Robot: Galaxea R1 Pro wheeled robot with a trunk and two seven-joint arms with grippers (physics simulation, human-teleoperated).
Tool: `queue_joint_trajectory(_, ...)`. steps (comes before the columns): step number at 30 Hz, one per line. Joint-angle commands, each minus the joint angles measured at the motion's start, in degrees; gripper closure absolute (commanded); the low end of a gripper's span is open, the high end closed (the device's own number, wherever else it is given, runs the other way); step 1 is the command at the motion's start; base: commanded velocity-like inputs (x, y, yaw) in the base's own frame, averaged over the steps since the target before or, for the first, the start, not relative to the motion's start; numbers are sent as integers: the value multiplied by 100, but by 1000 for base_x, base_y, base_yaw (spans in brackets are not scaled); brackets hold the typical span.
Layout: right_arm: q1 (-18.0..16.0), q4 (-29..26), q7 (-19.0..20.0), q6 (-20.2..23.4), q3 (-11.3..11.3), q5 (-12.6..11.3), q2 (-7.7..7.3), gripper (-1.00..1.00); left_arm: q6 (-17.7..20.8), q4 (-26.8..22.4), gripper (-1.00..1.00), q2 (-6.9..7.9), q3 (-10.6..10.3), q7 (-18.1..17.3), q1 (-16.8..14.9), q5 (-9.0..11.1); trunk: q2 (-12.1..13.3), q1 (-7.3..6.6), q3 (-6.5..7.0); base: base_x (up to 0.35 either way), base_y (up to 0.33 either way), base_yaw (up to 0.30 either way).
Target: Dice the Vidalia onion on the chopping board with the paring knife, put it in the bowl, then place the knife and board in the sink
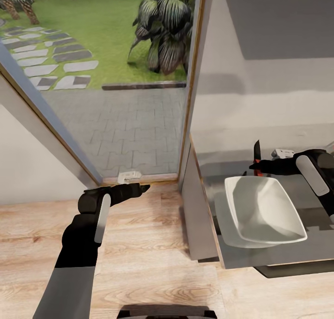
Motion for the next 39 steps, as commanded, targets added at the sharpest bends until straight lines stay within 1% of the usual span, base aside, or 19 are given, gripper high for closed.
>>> queue_joint_trajectory(1,-7,-3,-6,14,16,-7,-6,-100,34,-4,-100,-6,14,-14,-5,9,-11,3,-15,0,0,0)
queue_joint_trajectory(21,-7,-2,-6,14,16,-7,-6,-100,34,-5,-100,-6,14,-14,-5,9,-11,3,-147,0,0,0)
queue_joint_trajectory(33,-7,-1,-7,14,23,-7,-6,-100,34,-1,-100,-6,14,-14,-5,9,-11,3,-162,0,0,0)
queue_joint_trajectory(34,-7,-2,-10,14,23,-7,-6,100,34,-1,-100,-6,14,-14,-5,9,-11,3,-162,0,0,0)
queue_joint_trajectory(39,-5,-3,-7,14,24,-7,-3,100,34,-1,-100,-6,14,-14,-5,9,-11,3,-162,0,0,0)
